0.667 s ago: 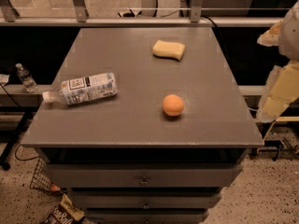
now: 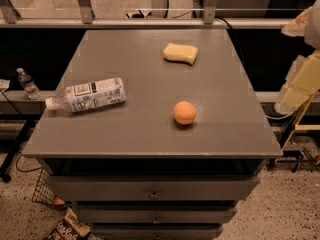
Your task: Move sponge near orange
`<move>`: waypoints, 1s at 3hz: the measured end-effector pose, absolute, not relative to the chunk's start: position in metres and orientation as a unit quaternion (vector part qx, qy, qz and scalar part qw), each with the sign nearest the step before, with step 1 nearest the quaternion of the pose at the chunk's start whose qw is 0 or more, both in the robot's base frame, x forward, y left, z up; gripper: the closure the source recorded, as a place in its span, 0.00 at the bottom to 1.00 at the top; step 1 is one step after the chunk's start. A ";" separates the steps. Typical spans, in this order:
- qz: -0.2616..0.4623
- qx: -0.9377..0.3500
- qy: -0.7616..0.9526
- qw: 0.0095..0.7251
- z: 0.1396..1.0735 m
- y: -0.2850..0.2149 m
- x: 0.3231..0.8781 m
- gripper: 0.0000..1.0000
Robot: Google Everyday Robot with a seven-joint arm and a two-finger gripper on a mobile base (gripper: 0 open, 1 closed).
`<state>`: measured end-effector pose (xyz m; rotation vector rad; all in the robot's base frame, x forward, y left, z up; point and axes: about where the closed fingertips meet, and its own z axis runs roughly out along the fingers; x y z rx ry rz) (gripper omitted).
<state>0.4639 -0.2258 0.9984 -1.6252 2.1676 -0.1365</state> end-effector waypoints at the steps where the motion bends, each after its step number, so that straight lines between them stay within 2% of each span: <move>1: -0.030 -0.556 0.784 0.277 1.009 -0.246 0.512 0.00; 2: -0.004 -0.506 0.795 0.333 1.002 -0.259 0.555 0.00; 3: -0.021 -0.492 0.789 0.369 1.011 -0.260 0.575 0.00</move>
Offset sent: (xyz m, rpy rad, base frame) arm 0.1762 -0.0577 -0.0054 0.4534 -0.3315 -0.2812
